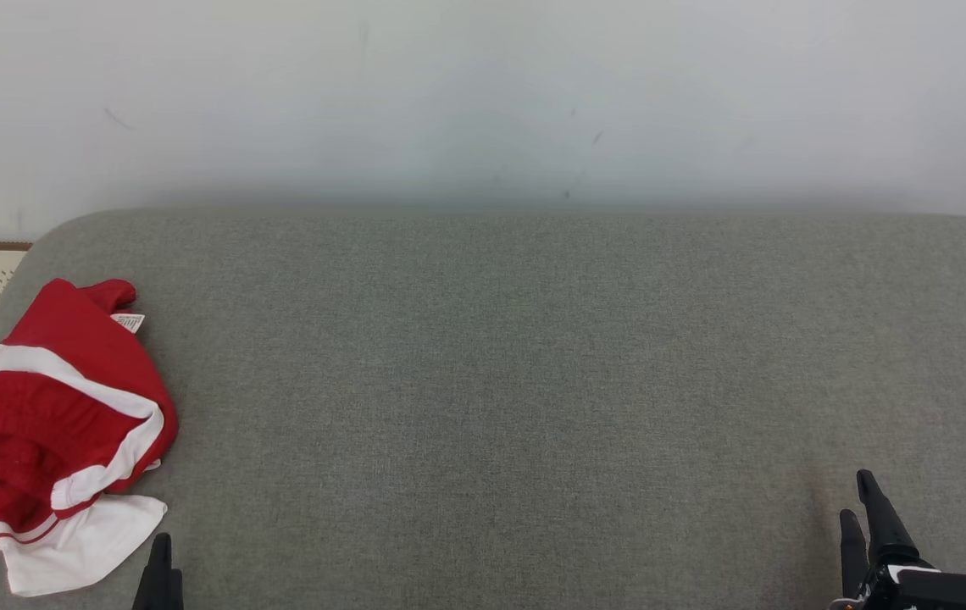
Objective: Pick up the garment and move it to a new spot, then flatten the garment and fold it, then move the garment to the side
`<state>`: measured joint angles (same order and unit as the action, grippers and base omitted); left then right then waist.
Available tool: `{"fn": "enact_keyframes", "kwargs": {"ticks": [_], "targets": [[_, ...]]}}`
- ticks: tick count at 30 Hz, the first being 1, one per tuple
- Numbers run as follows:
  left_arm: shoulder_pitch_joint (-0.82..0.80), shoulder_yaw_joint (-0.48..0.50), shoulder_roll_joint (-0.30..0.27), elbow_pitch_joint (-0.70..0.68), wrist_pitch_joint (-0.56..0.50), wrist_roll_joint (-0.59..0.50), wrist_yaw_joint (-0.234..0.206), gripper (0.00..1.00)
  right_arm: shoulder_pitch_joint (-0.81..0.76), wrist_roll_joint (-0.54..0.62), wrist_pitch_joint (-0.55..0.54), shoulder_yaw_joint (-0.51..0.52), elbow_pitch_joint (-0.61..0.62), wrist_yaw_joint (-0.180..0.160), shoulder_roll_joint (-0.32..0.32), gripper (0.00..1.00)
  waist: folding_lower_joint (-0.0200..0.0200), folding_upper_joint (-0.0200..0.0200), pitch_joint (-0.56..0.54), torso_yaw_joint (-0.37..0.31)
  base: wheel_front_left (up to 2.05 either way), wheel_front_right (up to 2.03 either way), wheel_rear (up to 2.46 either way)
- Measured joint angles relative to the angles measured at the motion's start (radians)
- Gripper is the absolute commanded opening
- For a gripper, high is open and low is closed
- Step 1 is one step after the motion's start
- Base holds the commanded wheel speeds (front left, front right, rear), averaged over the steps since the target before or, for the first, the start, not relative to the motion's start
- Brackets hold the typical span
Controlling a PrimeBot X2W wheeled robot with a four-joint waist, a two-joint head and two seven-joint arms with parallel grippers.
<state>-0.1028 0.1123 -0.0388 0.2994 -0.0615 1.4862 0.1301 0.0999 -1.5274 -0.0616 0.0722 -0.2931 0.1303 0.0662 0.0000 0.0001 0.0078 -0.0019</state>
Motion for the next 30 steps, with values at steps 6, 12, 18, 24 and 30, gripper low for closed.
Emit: {"fn": "enact_keyframes", "kwargs": {"ticks": [6,12,18,24,30], "targets": [[0.0,0.003,0.0,-0.01,0.022,-0.117,0.0,1.0,0.012,0.091,0.023,-0.015,0.007,0.0,0.007,1.0,0.0,-0.0001,0.001,-0.001,0.0,0.0,0.0],[-0.001,0.003,0.0,-0.018,0.047,-0.265,-0.001,1.0,0.012,0.202,0.046,-0.038,0.012,0.0,0.014,1.0,0.0,-0.0001,0.002,-0.004,0.0,0.0,0.0],[-0.001,-0.01,0.0,-0.022,0.072,-0.393,-0.019,1.0,0.013,0.318,0.072,-0.07,0.012,0.0,0.028,1.0,0.0,0.0,0.001,-0.007,0.0,0.0,0.0],[-0.001,-0.028,-0.001,-0.028,0.09,-0.495,-0.032,1.0,0.014,0.407,0.09,-0.094,0.011,0.0,0.037,1.0,0.0,0.0,0.001,-0.009,0.0,0.0,0.0],[-0.001,-0.05,-0.007,-0.031,0.112,-0.605,-0.062,1.0,0.014,0.5,0.112,-0.118,0.009,0.0,0.045,1.0,0.0,0.0,0.001,-0.011,0.0,0.0,0.0]]}}
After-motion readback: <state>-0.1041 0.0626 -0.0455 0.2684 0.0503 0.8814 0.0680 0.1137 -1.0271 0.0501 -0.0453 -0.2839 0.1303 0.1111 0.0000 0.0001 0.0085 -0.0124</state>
